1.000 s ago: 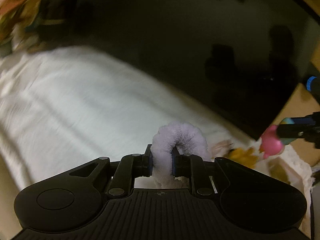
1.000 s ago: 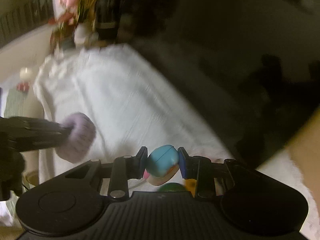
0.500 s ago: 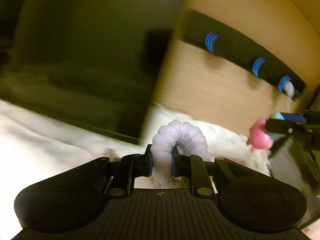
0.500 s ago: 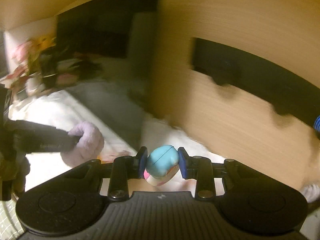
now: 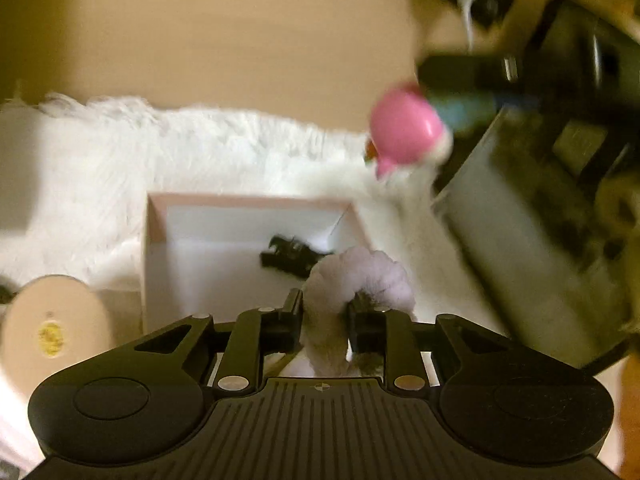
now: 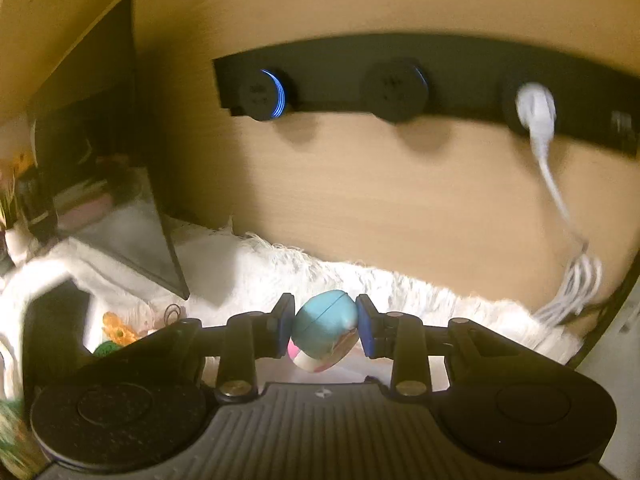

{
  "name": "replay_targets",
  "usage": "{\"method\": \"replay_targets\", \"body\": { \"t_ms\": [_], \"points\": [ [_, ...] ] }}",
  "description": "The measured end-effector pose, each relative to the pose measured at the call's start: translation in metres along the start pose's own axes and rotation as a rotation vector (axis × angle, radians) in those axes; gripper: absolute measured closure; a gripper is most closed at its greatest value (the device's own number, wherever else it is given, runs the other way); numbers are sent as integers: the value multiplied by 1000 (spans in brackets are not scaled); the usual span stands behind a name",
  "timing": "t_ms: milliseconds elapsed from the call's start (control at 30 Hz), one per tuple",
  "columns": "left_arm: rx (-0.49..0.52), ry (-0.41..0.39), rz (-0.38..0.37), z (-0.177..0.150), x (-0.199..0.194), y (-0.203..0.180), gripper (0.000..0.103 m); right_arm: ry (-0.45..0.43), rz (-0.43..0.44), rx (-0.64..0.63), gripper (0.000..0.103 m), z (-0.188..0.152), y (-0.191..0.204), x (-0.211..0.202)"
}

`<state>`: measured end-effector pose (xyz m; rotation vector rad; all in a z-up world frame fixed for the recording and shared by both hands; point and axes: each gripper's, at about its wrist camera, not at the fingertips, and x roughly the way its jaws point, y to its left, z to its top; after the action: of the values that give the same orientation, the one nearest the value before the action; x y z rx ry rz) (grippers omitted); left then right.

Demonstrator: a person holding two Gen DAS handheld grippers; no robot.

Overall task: Organize soft objects
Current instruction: 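Carry scrunchie and toy over the pink box and open both tools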

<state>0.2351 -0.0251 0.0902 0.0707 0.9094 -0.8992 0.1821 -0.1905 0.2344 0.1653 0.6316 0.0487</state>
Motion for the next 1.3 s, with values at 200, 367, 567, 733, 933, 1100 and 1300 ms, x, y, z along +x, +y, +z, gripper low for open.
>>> {"method": "replay_targets", "body": {
  "t_ms": [200,367,567,733,933,1100,1300],
  "points": [
    [145,2,258,-13,22,-5,77,75,26,94,70,-19,-24,49],
    [-95,-80,155,-9,2,27,77,149,29,133,70,-39,-38,84],
    [-160,-207,139,-16,-41,31,77,195,116,185,70,-50,-44,103],
    [-218,-264,235,-28,-72,39,77,209,134,190,52,-54,-39,103],
    [-413,-438,426,-64,-152,97,77,202,92,175,51,-53,-27,74],
    [-592,-474,555,-101,-199,158,77,211,82,134,48,-61,1,48],
    [-632,-441,491,-111,-203,191,77,213,78,65,44,-71,42,31]
  ]
}}
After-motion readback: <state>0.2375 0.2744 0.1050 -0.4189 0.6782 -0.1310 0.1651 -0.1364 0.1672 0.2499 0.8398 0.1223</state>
